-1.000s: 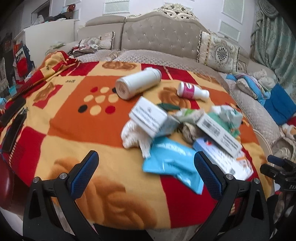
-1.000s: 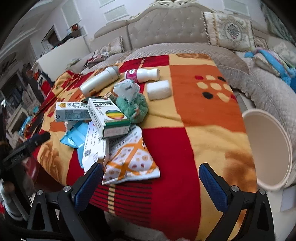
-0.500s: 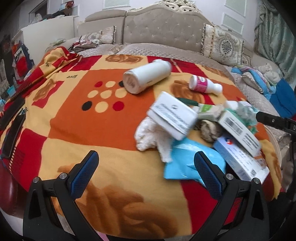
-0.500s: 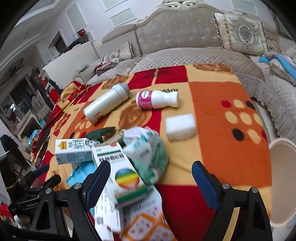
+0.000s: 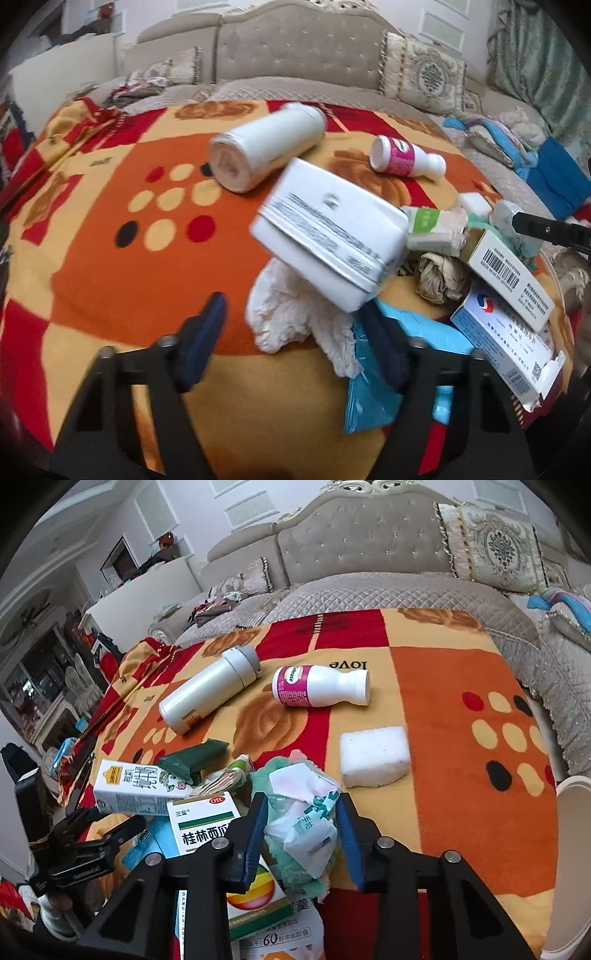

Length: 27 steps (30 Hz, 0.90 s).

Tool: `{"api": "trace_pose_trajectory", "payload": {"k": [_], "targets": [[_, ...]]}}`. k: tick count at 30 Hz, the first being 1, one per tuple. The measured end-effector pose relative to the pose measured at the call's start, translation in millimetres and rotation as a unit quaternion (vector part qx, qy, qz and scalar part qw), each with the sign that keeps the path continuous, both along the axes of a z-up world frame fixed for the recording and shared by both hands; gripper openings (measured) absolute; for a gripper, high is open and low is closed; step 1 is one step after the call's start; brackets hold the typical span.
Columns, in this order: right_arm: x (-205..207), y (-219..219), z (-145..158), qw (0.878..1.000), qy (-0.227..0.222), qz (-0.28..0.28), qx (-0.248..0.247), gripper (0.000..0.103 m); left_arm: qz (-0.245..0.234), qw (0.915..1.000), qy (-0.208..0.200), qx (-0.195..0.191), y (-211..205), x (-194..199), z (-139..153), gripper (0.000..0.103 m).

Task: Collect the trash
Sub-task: 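Reach the left gripper to the crumpled white tissue and close on it, then carry the tissue with the left gripper over the beige bin and release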

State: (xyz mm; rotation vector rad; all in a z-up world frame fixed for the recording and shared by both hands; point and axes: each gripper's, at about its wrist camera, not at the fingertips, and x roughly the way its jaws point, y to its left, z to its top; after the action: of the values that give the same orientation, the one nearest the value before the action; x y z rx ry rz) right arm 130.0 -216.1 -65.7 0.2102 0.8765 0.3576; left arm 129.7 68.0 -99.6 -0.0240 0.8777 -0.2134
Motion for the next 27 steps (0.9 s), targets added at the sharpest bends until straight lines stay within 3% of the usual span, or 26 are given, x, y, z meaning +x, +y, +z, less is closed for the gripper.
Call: {"api": "trace_pose_trajectory", "payload": {"k": [1, 4, 6, 13, 21, 27], "targets": [[-1.8, -1.0, -0.6, 1.0, 0.0, 0.001, 0.001, 0.034, -0.007, 0.9999, 0.008, -0.011, 0.5, 3.1, -2.9, 0.038], [-10.4, -2.4, 0.6, 1.0, -0.002, 0.005, 0.0, 0.032, -0.005, 0.9999, 0.007, -0.012, 2.7, 3.7, -1.0, 0.024], [-17.7, -4.2, 3.2, 1.0, -0.007, 0.007, 0.003, 0.032, -0.008, 0.9996, 0.01, -0.024, 5.2, 0.1, 3.0, 0.021], [-44.3, -22.3, 17.6, 0.999, -0.031, -0.002, 0.024, 0.032, -0.009, 1.0, -0.001, 0.0, 10.3, -31.8, 25.9, 0.02], [-71.7, -41.0, 13.6, 0.999, -0.028, -0.009, 0.03, 0.032, 0.021, 0.9993, -0.028, -0.013, 23.4, -73.3, 63.2, 0.02], [-93.1, -54.0, 10.0, 0.999, -0.031, -0.019, 0.024, 0.032, -0.013, 0.9973, -0.068, -0.024, -1.7, -96.4, 98.7, 0.02]]}}
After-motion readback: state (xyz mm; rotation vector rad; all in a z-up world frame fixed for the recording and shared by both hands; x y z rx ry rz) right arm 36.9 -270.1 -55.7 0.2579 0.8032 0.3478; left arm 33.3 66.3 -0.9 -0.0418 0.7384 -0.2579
